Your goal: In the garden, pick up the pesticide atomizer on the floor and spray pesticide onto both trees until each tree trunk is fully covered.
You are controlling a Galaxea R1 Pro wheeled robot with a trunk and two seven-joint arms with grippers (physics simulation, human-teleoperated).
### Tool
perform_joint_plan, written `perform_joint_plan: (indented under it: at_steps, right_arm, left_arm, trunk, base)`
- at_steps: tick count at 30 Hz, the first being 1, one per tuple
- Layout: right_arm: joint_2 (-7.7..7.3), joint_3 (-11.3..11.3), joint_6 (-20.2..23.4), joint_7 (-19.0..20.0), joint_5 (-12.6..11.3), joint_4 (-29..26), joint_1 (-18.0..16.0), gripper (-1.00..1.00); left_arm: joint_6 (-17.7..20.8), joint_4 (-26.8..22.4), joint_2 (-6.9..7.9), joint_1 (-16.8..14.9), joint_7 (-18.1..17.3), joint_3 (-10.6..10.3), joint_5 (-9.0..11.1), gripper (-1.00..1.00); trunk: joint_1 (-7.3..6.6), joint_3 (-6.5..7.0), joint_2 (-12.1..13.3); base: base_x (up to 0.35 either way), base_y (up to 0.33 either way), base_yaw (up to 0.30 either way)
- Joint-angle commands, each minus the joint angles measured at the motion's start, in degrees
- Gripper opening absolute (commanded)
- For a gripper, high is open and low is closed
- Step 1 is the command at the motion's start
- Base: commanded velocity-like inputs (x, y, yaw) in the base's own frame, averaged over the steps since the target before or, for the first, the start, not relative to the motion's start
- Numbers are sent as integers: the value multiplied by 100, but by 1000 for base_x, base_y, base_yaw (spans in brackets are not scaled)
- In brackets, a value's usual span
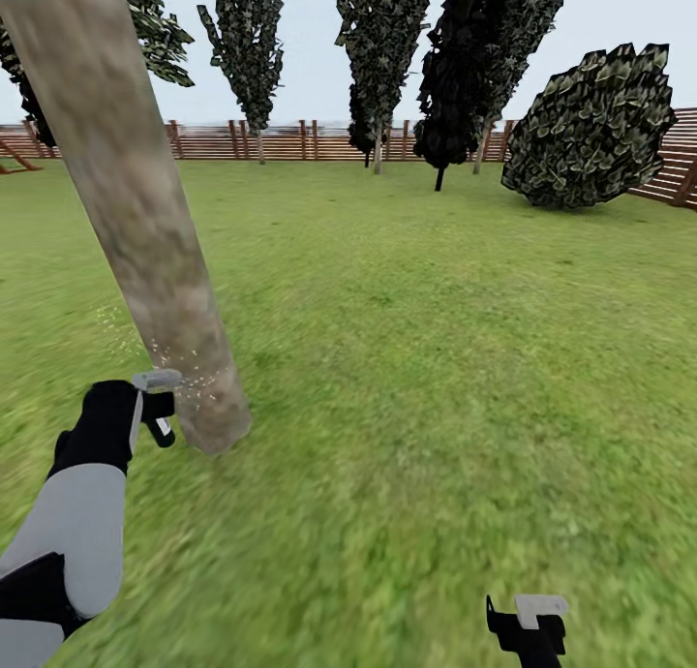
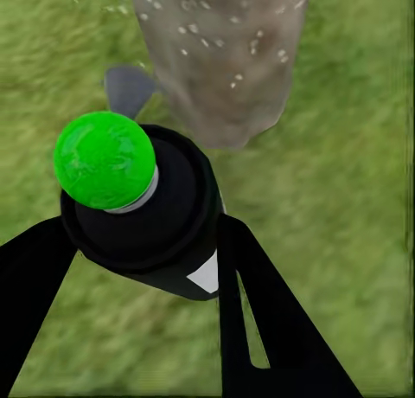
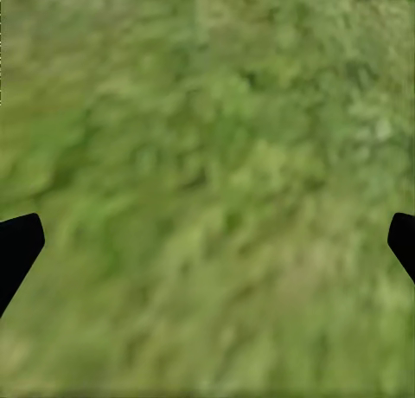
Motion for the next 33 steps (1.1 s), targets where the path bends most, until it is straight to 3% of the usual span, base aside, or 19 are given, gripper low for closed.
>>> perform_joint_plan:
  at_steps: [1, 13, 19, 33]
  right_arm:
    - [0, -28, -18, -32, 61, 10, -5, 100]
    - [0, -21, -18, -6, 71, 17, -5, 100]
    - [0, -11, -19, 244, 70, 27, -5, 100]
    - [0, -11, -18, 256, 70, 27, -7, 100]
  left_arm:
    - [17, 22, -21, -27, -55, 21, -76, -100]
    - [35, 20, -12, 0, -64, 16, -75, -100]
    - [29, 15, -34, 6, -64, 18, -75, -100]
    - [29, 21, -43, 6, -55, 22, -75, -100]
  trunk:
    - [-1, -5, -2]
    - [-1, -5, -2]
    - [-1, -5, -2]
    - [-1, -5, -2]
  base:
    - [0, 0, 0]
    - [41, -29, 186]
    - [100, -238, 13]
    - [84, -259, 0]
